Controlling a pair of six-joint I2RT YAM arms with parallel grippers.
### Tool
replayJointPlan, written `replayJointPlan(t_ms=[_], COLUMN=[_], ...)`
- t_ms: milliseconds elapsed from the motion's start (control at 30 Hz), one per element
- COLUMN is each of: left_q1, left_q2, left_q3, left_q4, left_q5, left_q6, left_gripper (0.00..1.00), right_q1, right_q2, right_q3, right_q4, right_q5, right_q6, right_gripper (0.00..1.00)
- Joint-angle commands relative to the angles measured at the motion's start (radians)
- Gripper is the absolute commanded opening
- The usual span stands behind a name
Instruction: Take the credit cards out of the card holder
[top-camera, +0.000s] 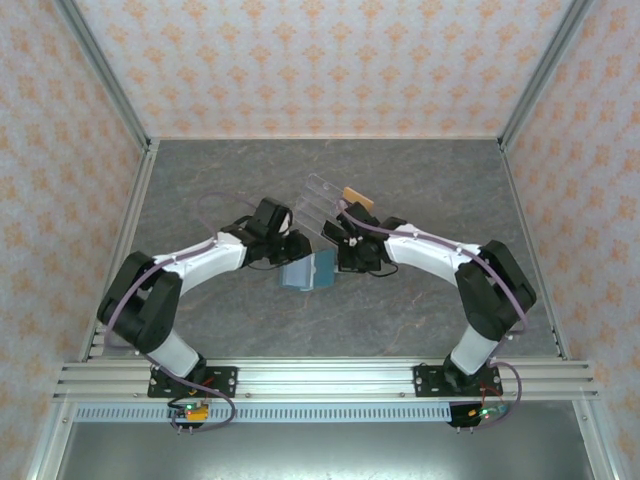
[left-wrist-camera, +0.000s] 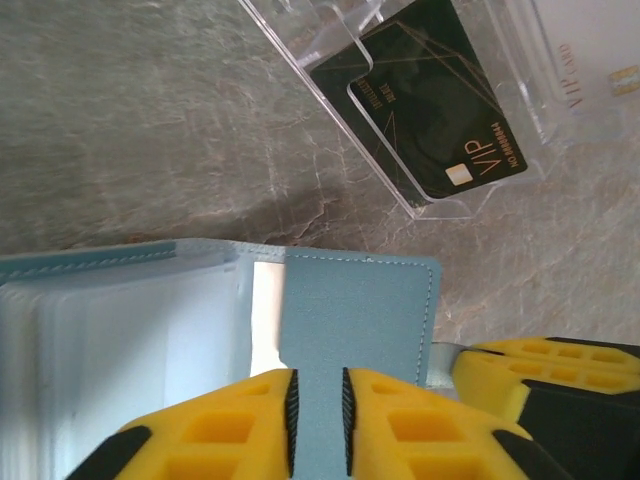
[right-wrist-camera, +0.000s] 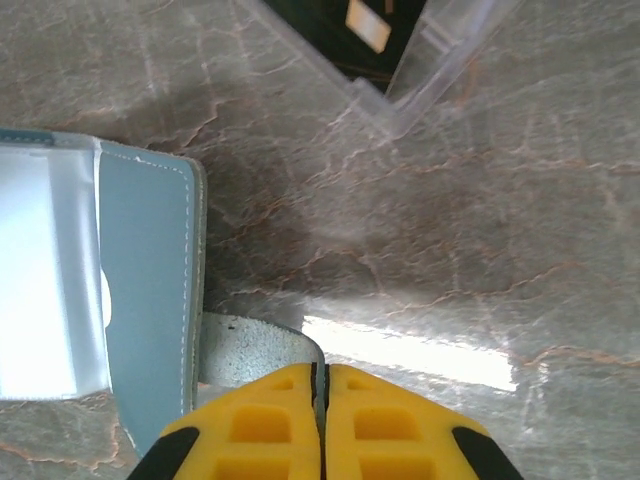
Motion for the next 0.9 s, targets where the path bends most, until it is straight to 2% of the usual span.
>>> replayJointPlan(t_ms=[0,100,267,367,700,867], left_q1=[-0.019,-0.040,-0.073,-0.085,-0.102,-0.102], left_q2=[0.036,0.074,0.121,0.137,0.184,0.183], left_q3=[0.039,0.062,0.079,0.075,0.067,0.049], left_q4=[0.020,0.018,0.008,0.013,0.016,0.007], left_q5=[-0.039,-0.040,-0.055,-0.060,-0.056,-0.050], left_q6=[0.000,0.001,0.004,0.004,0.023,0.045], left_gripper=[0.17,0.13,0.09,0.08,0.05,0.04], right_q1=[-0.015,-0.020,-0.028,-0.032,-0.031,-0.027], right_q2=[-0.035,-0.042,-0.089,-0.133,-0.172,-0.150], right_q3=[-0.017,-0.030,-0.029,-0.012,-0.014,-0.021], right_q4=[0.022,0.045,0.036,0.011,0.060,0.076], right_q5=[-0.001,-0.015,0.027,0.048,-0.108,-0.118], right_q6=[-0.033,-0.027,-0.027,-0.042,0.010,0.044], right_gripper=[0.08,0.11,0.26,0.30,0.26,0.25])
